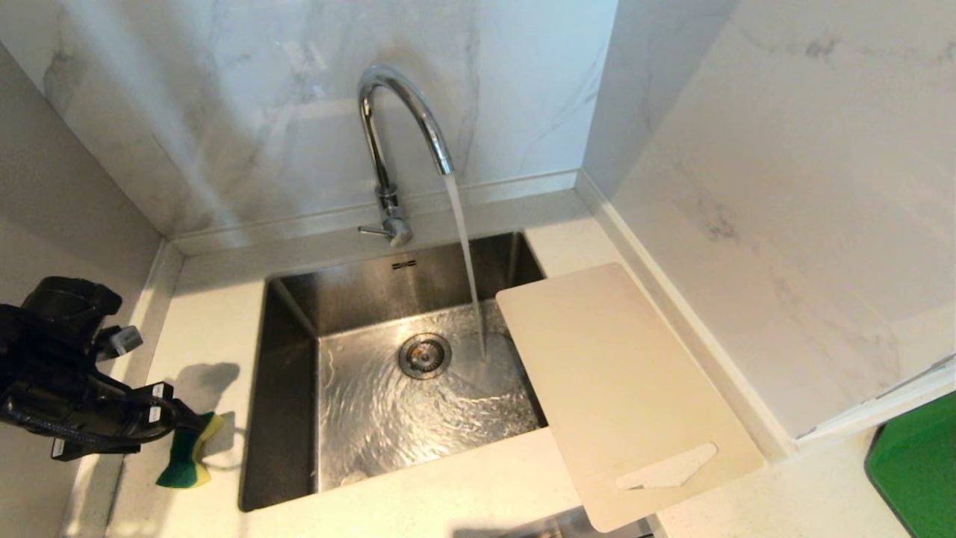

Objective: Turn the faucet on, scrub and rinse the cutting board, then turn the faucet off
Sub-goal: Turn off the tap

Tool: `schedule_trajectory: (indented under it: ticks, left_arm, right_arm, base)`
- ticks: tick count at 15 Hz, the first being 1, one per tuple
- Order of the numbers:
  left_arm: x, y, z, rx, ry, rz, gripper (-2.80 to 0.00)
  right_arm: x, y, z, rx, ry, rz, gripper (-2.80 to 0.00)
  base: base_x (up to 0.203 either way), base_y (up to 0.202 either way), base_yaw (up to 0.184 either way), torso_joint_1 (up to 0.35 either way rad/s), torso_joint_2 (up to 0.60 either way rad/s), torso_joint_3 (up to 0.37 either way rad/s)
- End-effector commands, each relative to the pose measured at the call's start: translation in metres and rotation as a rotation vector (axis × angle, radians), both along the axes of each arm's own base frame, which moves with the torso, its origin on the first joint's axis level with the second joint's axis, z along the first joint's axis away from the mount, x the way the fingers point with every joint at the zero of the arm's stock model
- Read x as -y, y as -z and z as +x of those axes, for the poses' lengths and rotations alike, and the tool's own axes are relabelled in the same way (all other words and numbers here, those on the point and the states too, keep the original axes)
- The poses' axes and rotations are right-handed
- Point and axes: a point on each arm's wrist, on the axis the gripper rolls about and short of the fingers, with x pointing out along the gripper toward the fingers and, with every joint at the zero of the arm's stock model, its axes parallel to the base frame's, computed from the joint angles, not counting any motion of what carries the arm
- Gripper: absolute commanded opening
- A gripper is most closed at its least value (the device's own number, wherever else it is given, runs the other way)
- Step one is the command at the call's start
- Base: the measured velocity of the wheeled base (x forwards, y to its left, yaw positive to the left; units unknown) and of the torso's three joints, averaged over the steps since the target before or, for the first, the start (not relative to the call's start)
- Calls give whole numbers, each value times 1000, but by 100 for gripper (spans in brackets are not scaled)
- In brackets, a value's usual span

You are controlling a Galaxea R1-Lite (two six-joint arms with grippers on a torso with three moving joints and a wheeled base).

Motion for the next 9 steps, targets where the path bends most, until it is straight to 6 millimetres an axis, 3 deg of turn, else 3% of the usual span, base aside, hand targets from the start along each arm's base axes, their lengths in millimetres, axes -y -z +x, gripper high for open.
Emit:
schedule_trajectory:
  ticks: [1, 5, 9]
  left_arm:
    - [3, -22, -15, 80, 25, 13, -280]
    - [22, -41, -31, 169, 196, 69, -280]
    - [65, -48, -23, 227, 379, 69, -280]
  right_arm:
    - [0, 0, 0, -2, 0, 0, -280]
    - [0, 0, 0, -2, 0, 0, -280]
    - [0, 0, 0, -2, 0, 0, -280]
  base:
    - [0, 0, 0, 0, 0, 0]
    - [0, 0, 0, 0, 0, 0]
    - [0, 0, 0, 0, 0, 0]
